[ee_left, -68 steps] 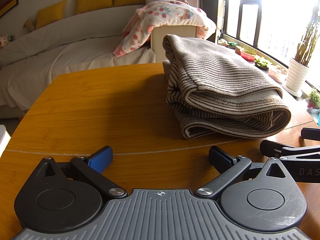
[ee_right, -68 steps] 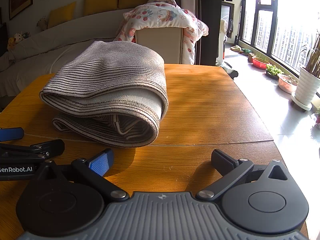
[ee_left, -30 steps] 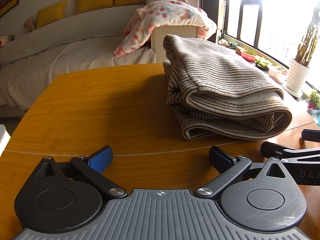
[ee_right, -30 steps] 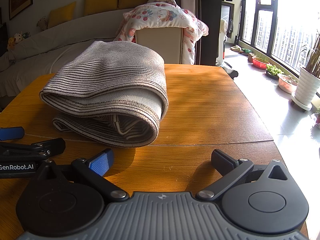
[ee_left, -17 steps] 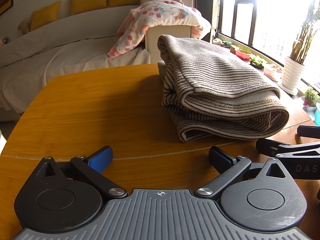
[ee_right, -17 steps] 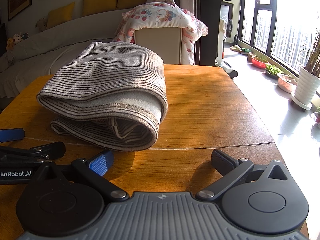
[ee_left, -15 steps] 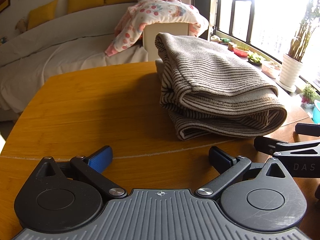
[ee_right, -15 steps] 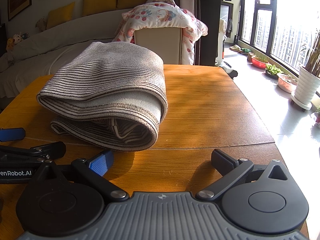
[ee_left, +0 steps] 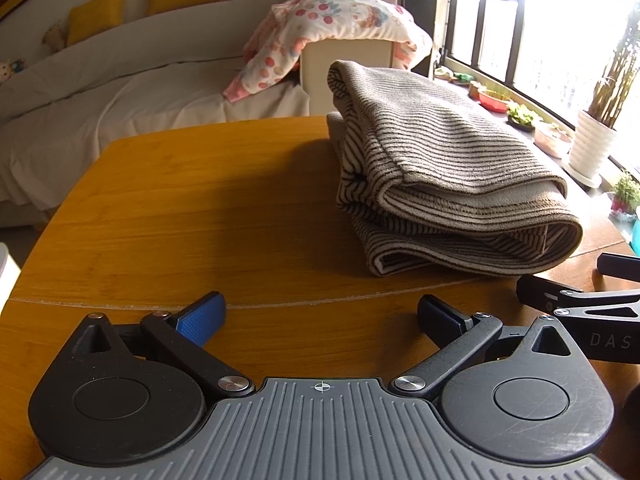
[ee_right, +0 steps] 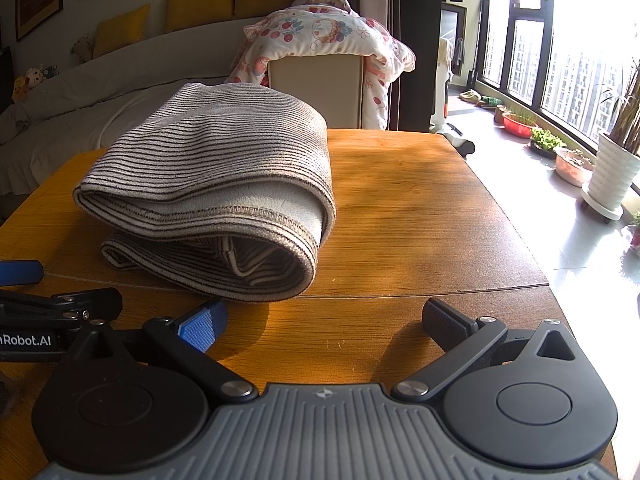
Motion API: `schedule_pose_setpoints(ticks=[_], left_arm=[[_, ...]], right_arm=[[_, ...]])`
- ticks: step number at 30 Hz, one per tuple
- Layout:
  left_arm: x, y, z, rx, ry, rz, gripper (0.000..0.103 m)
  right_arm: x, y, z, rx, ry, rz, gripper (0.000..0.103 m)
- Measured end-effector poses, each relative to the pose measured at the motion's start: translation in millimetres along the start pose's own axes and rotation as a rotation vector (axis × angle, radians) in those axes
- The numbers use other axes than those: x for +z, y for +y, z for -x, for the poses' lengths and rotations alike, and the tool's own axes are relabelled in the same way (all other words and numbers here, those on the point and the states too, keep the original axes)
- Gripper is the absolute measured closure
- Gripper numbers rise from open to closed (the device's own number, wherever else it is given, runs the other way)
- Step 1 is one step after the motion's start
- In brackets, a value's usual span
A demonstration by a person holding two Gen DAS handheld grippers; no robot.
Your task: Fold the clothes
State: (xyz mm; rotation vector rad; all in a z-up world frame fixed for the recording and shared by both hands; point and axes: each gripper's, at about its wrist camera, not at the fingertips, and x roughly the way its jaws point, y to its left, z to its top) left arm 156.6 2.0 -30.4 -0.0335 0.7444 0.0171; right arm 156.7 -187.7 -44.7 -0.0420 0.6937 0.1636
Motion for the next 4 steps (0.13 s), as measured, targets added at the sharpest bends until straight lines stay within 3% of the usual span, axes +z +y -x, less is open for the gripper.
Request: schedule_pose_setpoints(ticks=[4], left_arm=[[-0.5,10.2,3.1,-0.031,-0.018,0.047,0.000]], right_arm=[[-0.2,-0.3,-0.3,0.000,0.000,0.000,0.000]])
